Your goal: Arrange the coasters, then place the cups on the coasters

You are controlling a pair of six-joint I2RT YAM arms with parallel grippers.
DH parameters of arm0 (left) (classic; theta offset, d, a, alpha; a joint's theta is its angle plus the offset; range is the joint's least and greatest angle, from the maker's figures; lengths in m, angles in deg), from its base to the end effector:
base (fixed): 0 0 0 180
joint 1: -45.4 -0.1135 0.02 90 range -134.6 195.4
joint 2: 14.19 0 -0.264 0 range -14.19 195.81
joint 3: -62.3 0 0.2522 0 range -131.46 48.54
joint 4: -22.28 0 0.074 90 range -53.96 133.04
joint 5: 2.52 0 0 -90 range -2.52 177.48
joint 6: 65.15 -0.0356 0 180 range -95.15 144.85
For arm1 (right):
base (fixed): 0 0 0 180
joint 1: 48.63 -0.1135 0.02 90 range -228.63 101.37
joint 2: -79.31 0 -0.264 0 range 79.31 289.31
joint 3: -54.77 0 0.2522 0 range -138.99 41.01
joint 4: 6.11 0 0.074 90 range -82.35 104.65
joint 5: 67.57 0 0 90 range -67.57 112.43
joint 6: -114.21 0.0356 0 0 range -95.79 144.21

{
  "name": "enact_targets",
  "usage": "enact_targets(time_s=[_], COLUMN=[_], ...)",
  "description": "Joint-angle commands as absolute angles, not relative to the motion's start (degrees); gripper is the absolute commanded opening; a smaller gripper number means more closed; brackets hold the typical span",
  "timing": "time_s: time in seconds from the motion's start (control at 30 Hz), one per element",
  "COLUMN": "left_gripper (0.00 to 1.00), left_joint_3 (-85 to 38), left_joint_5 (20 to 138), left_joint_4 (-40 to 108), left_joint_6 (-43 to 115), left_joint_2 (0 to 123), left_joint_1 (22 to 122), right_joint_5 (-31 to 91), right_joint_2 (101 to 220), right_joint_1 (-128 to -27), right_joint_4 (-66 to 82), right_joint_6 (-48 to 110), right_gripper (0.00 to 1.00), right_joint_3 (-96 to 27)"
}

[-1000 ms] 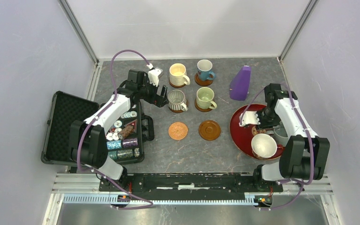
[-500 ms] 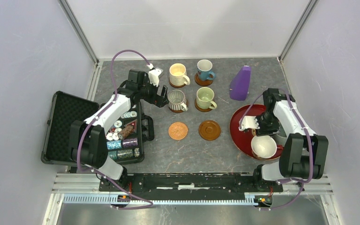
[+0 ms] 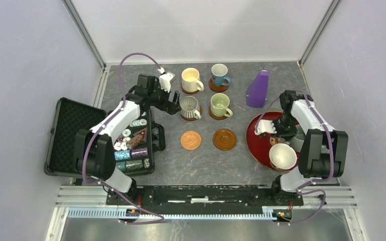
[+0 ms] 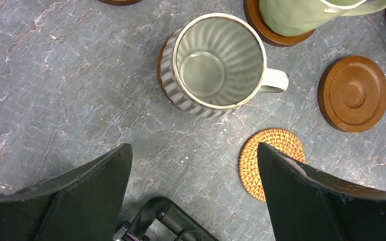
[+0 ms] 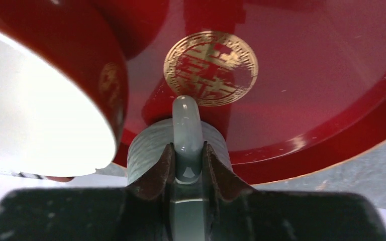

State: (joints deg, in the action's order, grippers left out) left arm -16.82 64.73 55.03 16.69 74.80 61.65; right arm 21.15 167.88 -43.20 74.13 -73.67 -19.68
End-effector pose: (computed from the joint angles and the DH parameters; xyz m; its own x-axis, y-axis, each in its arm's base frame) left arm 0.3249 -0.1090 0.2619 -0.5681 0.3019 -0.7656 0.6181 0.7707 -0.1548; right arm 0.2485 -0.0244 0.2066 0.0441 -0.9990 0.0116 -0.9960 -0.0430 0.0784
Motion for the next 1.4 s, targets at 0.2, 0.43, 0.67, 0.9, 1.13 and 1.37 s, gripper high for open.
enact_targets(time_s=[0.2, 0.43, 0.67, 0.9, 1.13, 1.37], left_gripper=[1.0, 1.0, 1.0, 1.0, 1.0, 1.0], left_joint_3=[-19.3, -19.6, -19.7, -19.8, -19.4, -19.6], left_joint_5=[64.9, 64.9, 64.9, 64.4, 63.4, 62.9], left_joint_4=[54.4, 54.5, 54.6, 54.6, 53.5, 52.6], left_joint_6=[18.9, 18.5, 18.1, 17.9, 18.5, 19.0], left_joint_2=[74.8, 75.1, 75.1, 75.4, 75.8, 76.7], left_joint_1=[61.9, 61.9, 61.9, 61.9, 61.9, 61.9], right_joint_5=[29.6, 31.7, 30.3, 29.1, 25.5, 23.2], right_joint_2=[168.1, 164.9, 160.2, 153.9, 154.6, 157.8], right_joint_1=[-48.3, -54.8, -56.2, -56.2, -54.5, -48.9], right_joint_4=[76.9, 69.9, 63.6, 62.7, 63.2, 63.3], right_joint_6=[-78.0, -78.6, -81.6, -75.5, -48.9, -26.6], right_gripper=[0.0, 0.01, 0.18, 0.63, 0.65, 0.64], right_joint_3=[-28.0, -24.6, -18.0, -15.6, -19.1, -22.8])
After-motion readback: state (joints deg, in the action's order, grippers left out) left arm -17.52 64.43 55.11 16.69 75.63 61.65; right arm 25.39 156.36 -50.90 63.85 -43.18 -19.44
